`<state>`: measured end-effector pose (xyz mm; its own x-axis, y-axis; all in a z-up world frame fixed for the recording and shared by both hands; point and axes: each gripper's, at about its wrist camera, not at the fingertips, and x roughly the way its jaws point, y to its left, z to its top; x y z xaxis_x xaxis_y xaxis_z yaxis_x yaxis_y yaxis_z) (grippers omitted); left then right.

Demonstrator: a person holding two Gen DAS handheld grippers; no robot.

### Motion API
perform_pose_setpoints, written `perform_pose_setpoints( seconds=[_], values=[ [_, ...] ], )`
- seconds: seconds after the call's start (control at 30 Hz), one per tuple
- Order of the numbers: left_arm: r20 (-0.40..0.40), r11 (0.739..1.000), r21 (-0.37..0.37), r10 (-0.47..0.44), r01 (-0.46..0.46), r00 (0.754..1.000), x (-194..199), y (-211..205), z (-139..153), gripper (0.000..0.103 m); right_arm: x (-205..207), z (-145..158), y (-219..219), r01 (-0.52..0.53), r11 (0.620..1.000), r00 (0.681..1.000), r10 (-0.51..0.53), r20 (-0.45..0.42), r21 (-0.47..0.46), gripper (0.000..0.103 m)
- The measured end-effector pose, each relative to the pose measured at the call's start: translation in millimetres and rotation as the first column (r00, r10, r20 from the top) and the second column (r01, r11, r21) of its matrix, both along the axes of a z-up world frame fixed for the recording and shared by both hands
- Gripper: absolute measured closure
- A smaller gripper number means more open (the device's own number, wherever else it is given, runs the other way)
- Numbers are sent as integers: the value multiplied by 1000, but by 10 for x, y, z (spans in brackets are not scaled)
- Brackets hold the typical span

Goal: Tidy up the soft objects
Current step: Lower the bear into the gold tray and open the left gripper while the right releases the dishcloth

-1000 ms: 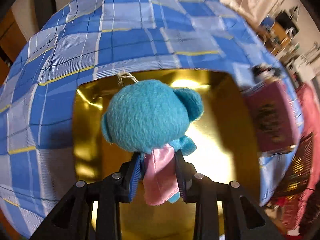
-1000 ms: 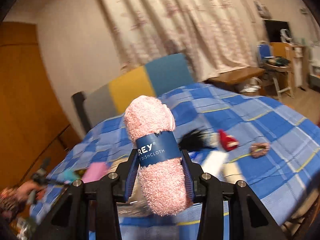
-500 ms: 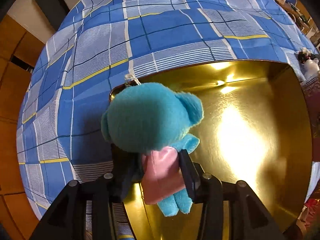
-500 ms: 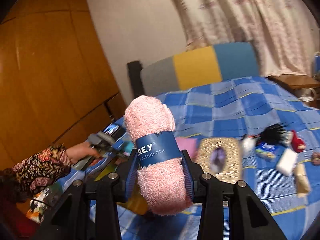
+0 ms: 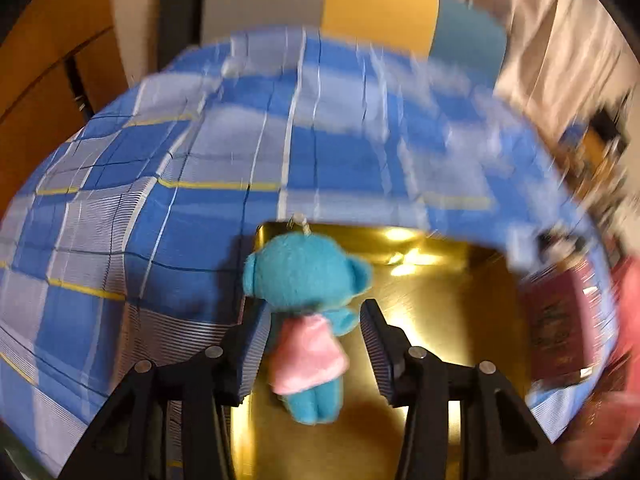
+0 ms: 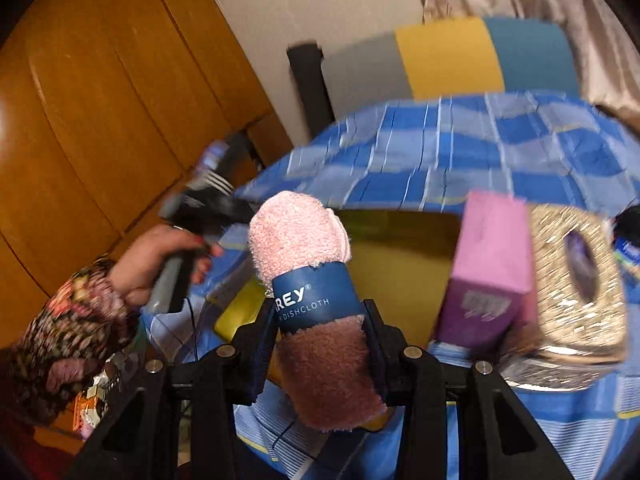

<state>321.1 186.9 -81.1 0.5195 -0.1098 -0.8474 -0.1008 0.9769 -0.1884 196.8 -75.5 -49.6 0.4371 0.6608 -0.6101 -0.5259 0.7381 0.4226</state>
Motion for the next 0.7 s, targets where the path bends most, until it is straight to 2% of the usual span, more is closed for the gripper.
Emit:
perform_pose_setpoints(
  seconds=[0.07,0.13,0.27,0.37,0.57,0.7],
  values=[
    [87,997,-32,68,-66,994,-320,43,80,56,75,-100,153,-16,1000,1000,16,-15,-19,61],
    [141,991,-64,122,-114,982,-583,73,95,56,152,-176,280,-25,999,999,24,-39,-20,61],
    [194,962,-186,236,-201,952,-1093,159,31,56,424,-324,537,3,998,994,-10,-113,-66,61],
    [218,937,-255,295,-238,930,-1390,137,-47,56,696,-457,689,67,993,982,-83,-171,-95,61],
    [237,909,-299,367,-292,900,-1656,225,-93,56,1184,-673,987,162,975,948,-196,-249,-150,61],
    [239,886,-329,414,-328,878,-1726,360,-53,56,1398,-807,1099,223,958,926,-266,-269,-179,61]
  ],
)
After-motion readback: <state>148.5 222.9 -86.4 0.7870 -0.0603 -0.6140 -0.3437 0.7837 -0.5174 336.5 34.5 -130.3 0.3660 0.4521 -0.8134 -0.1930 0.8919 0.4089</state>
